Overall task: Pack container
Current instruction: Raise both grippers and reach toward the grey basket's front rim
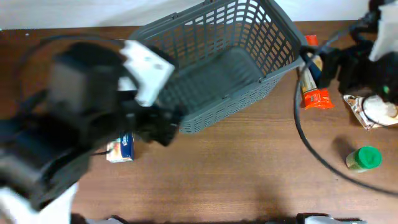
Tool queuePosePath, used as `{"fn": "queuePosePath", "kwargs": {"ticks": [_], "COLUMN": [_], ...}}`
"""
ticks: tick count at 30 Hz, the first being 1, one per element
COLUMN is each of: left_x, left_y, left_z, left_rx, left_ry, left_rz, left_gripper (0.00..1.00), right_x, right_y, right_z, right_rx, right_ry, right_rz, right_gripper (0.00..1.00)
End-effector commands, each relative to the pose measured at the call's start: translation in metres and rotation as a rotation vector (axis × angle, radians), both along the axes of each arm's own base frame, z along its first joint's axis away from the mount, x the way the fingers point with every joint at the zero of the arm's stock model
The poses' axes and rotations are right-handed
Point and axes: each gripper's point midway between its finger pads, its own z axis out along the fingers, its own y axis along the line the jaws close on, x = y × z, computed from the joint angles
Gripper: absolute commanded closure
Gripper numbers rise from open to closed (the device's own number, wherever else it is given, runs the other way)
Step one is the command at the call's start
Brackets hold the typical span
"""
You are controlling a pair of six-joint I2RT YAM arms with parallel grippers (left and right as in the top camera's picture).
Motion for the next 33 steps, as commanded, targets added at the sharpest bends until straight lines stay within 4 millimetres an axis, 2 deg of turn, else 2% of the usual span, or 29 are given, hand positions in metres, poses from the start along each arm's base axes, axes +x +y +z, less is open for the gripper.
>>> {"fn": "queuePosePath", "kwargs": {"ticks": [1, 3, 6, 12, 15, 19, 21, 23, 24, 26, 28, 29, 30, 32, 33], "left_x": [-0.004, -0.005, -0.006, -0.005, -0.006, -0.006, -0.007, -0.015, -0.019, -0.02, -0.02, -0.019, -0.017, -0.009, -0.005], "left_y": [-0.034, -0.046, -0.052, -0.053, -0.052, -0.053, -0.054, -0.061, -0.065, -0.066, -0.066, -0.065, -0.063, -0.057, -0.053], "left_z": [-0.016, -0.023, -0.029, -0.037, -0.037, -0.037, -0.037, -0.036, -0.035, -0.035, -0.035, -0.035, -0.036, -0.038, -0.039], "left_rx": [0.049, 0.056, 0.066, 0.082, 0.061, 0.049, 0.015, -0.023, -0.041, -0.047, -0.046, -0.041, -0.031, -0.01, -0.008], "left_ry": [0.032, 0.057, 0.075, 0.099, 0.12, 0.131, 0.162, 0.194, 0.21, 0.214, 0.215, 0.212, 0.204, 0.194, 0.194], "left_rz": [-0.132, -0.168, -0.185, -0.184, -0.153, -0.136, -0.102, -0.141, -0.163, -0.17, -0.169, -0.163, -0.152, -0.089, -0.045], "left_gripper": [0.01, 0.01, 0.01, 0.01, 0.01, 0.01, 0.01, 0.01, 0.03, 0.33, 0.48, 0.73, 0.98, 0.98, 0.98], "right_x": [0.018, 0.024, 0.033, 0.07, 0.087, 0.112, 0.119, 0.122, 0.122, 0.121, 0.122, 0.124, 0.126, 0.128, 0.129], "right_y": [0.005, 0.005, -0.001, -0.034, -0.034, -0.023, -0.018, -0.009, -0.004, 0.004, 0.004, 0.003, 0.001, -0.001, -0.001], "right_z": [-0.013, -0.017, -0.025, -0.056, -0.07, -0.094, -0.097, -0.096, -0.095, -0.091, -0.089, -0.088, -0.087, -0.087, -0.088], "right_rx": [0.009, 0.007, -0.008, -0.109, -0.106, -0.068, -0.049, -0.018, -0.009, -0.005, -0.007, -0.009, -0.013, -0.016, -0.008], "right_ry": [0.045, 0.054, 0.075, 0.147, 0.178, 0.229, 0.231, 0.222, 0.214, 0.191, 0.181, 0.172, 0.165, 0.162, 0.169], "right_rz": [0.045, 0.042, 0.014, -0.155, -0.147, -0.084, -0.056, -0.009, 0.021, 0.078, 0.08, 0.075, 0.065, 0.053, 0.049], "right_gripper": [0.01, 0.01, 0.01, 0.01, 0.01, 0.01, 0.01, 0.01, 0.01, 0.01, 0.04, 0.35, 0.62, 0.96, 0.96]}}
